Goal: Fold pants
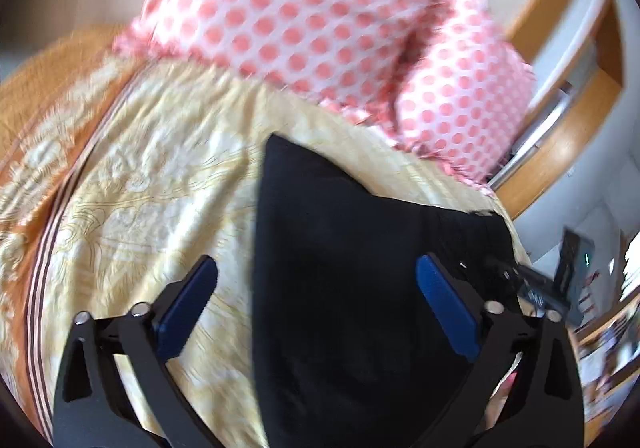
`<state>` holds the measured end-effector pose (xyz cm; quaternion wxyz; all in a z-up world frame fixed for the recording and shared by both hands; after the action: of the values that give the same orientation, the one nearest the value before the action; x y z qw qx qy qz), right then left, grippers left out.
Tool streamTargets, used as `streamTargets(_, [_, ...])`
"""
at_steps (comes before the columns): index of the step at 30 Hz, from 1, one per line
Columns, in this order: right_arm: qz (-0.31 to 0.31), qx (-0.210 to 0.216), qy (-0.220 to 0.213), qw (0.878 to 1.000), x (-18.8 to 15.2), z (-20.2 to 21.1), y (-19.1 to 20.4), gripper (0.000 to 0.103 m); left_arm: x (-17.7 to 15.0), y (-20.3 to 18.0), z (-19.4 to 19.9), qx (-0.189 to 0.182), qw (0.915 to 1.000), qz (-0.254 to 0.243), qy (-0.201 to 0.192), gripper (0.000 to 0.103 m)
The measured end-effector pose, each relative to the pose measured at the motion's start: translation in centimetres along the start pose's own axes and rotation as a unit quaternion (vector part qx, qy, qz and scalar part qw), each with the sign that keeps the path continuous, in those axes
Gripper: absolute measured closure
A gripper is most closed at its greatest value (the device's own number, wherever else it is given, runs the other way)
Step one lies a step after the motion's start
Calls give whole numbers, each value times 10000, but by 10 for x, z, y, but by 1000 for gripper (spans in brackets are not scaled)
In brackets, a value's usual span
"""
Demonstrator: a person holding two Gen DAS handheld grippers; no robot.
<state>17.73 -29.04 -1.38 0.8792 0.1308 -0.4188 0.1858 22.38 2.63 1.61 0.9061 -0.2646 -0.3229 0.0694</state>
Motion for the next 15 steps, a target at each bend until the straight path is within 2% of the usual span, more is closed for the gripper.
streamTargets(2, [-103, 59, -10, 9999, -1, -1, -3, 84, 8, 6, -21, -78, 9988, 131, 463, 19])
streamTargets(3, [-161, 88, -11, 9998, -2, -1, -5, 84, 9, 8, -27, -69, 9981, 149, 592, 24])
streamTargets(6, [-277, 140, -14, 9995, -3, -3, -8, 84, 8, 7, -48, 69, 9959, 37, 906, 29])
streamTargets(9, [-380, 206, -8, 9991, -3, -4, -10, 84, 11, 0, -55, 183, 9956, -153, 911, 29])
streamTargets(12, [-545, 335, -8, 9980, -4, -6, -14, 84, 10, -6, -64, 64, 9944, -149, 1041, 38])
streamTargets(15, [-872, 614, 3, 9943, -7, -9, -21, 83, 10, -9, -68, 192, 9947, -296, 969, 43])
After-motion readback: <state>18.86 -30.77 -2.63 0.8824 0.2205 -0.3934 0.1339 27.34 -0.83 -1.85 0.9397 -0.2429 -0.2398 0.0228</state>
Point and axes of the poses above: each gripper's, at about its wrist camera, not at the fingertips, and z roughly against the way its jaws point, y to its left, x to its top, the point moved 7 cm from there along -z, roughly the way its jaws point, and after that the axes turned 7 degrees about z, right-handed, at the moved point
